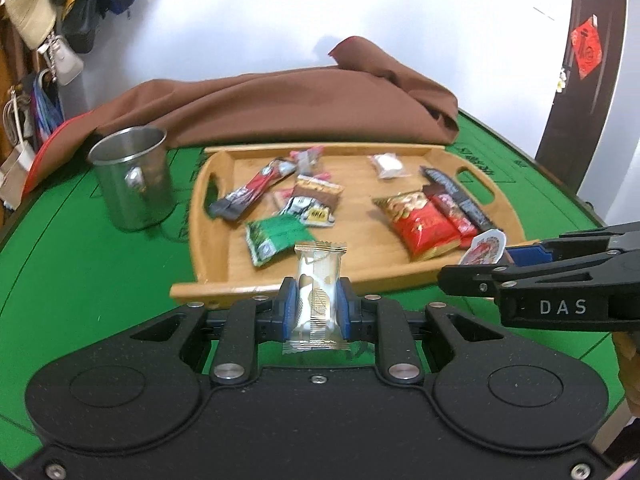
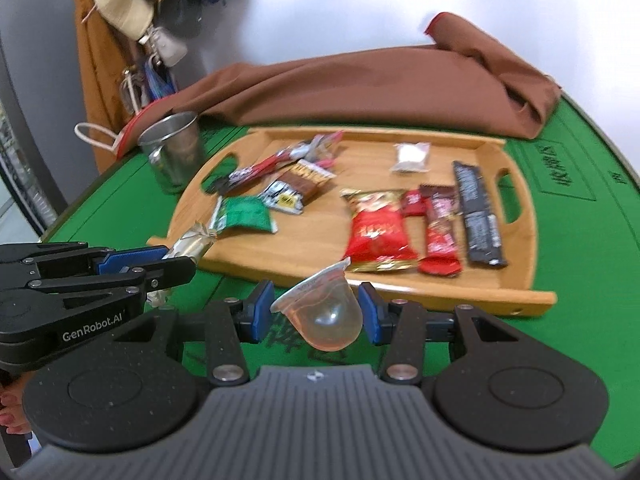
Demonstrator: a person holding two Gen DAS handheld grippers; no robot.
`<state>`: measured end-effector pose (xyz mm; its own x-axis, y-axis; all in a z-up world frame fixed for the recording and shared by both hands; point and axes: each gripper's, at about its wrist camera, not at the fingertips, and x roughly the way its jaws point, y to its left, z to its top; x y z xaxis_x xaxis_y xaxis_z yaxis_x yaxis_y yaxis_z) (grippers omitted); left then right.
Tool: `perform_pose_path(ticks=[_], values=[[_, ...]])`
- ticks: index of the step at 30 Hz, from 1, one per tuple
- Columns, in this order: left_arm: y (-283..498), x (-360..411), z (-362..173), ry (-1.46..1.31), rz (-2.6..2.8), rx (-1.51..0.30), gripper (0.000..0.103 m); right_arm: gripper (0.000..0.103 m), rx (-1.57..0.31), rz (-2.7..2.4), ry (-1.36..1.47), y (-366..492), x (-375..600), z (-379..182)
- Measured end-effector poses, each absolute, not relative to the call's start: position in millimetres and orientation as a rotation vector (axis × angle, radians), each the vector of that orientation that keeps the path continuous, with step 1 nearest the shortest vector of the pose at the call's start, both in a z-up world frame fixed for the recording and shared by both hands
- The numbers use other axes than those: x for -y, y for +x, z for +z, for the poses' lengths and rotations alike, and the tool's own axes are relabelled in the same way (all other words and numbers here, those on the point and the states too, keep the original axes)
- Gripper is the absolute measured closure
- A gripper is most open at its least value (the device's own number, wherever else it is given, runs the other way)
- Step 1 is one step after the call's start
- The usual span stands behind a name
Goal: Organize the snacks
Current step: 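Carry the white candy in the left tool while the right tool carries the jelly cup to the tray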
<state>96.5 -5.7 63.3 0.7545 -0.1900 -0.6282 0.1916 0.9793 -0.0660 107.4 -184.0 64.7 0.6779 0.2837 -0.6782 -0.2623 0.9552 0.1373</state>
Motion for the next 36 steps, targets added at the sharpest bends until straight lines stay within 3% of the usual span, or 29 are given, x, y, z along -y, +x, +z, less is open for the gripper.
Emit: perform_pose_path(ticks=[16,36], values=[[153.0,25.1,82.0,-0.017,-0.206,-0.688,0.083,0.053,-0.758,0.201,0.109,150.4,221.3,81.0],[226.5,47.0,53.3,-0.011,-0.157,-0.771,0.083,0.053,-0.83,0.109,0.142,234.6,228.2,70.8]])
